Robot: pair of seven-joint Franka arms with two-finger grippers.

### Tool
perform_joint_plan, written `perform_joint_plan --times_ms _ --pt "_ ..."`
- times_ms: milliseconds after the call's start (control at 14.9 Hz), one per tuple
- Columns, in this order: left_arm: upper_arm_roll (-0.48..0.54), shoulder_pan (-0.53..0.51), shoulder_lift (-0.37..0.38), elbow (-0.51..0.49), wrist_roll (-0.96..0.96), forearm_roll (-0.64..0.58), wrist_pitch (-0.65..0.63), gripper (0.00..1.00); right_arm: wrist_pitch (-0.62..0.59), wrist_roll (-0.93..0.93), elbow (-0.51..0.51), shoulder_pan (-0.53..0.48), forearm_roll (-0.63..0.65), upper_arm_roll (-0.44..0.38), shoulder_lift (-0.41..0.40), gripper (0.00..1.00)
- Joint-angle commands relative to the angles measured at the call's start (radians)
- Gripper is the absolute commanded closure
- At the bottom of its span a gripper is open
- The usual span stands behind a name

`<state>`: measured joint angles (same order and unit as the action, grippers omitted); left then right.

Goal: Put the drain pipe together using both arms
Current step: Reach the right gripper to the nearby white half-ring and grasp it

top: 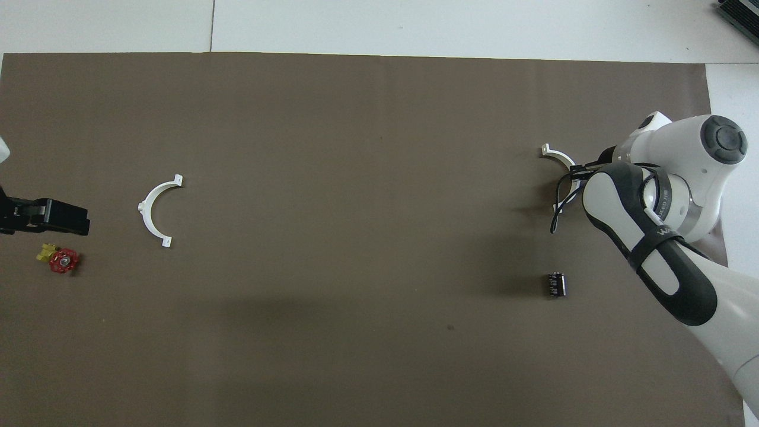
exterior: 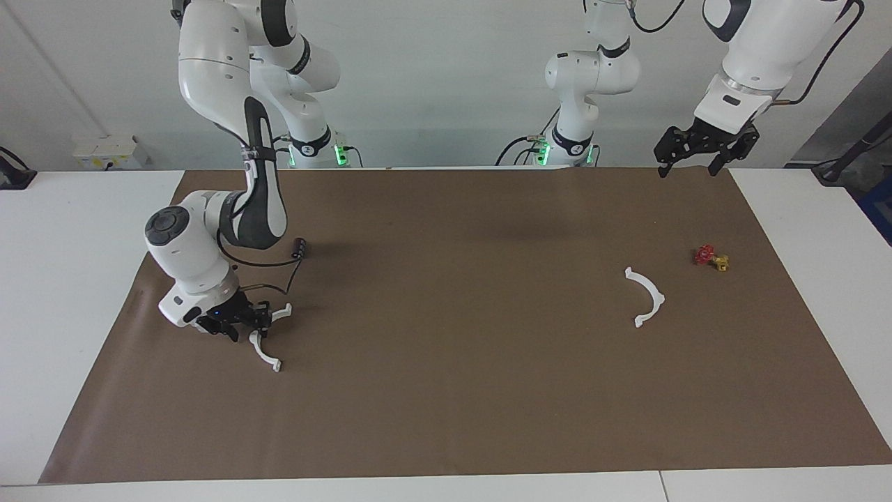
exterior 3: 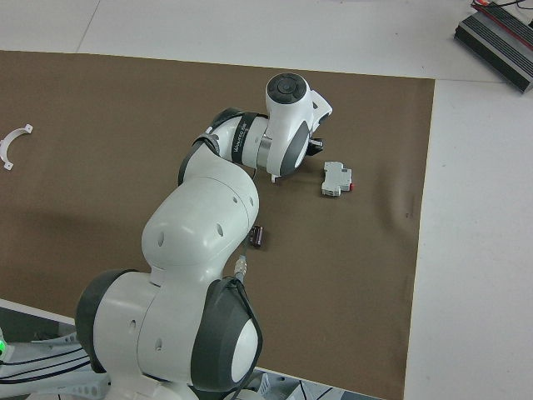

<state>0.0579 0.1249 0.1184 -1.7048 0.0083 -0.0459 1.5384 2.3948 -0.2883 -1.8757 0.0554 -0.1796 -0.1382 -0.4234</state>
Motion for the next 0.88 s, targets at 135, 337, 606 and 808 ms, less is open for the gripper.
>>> perform_joint_plan --times_ms 135,337,606,808 --pt "0.005 0.007 0.015 -0.010 0.006 0.012 0.008 0.00 -0.138 0.139 0.102 0.059 -0.005 0.002 0.031 1.00" --pt "0.005 0.007 0.015 -0.010 0.006 0.012 0.008 0.00 -0.190 0.372 0.116 0.164 0.121 0.003 0.057 1.00" --pt "0.005 0.009 0.015 -0.010 0.005 0.012 0.008 0.00 -0.213 0.583 0.119 0.316 0.141 0.008 0.060 1.00" --pt "0.005 0.009 0.015 -0.010 0.004 0.012 0.008 0.00 -0.189 0.742 0.121 0.446 0.140 0.008 0.037 1.00"
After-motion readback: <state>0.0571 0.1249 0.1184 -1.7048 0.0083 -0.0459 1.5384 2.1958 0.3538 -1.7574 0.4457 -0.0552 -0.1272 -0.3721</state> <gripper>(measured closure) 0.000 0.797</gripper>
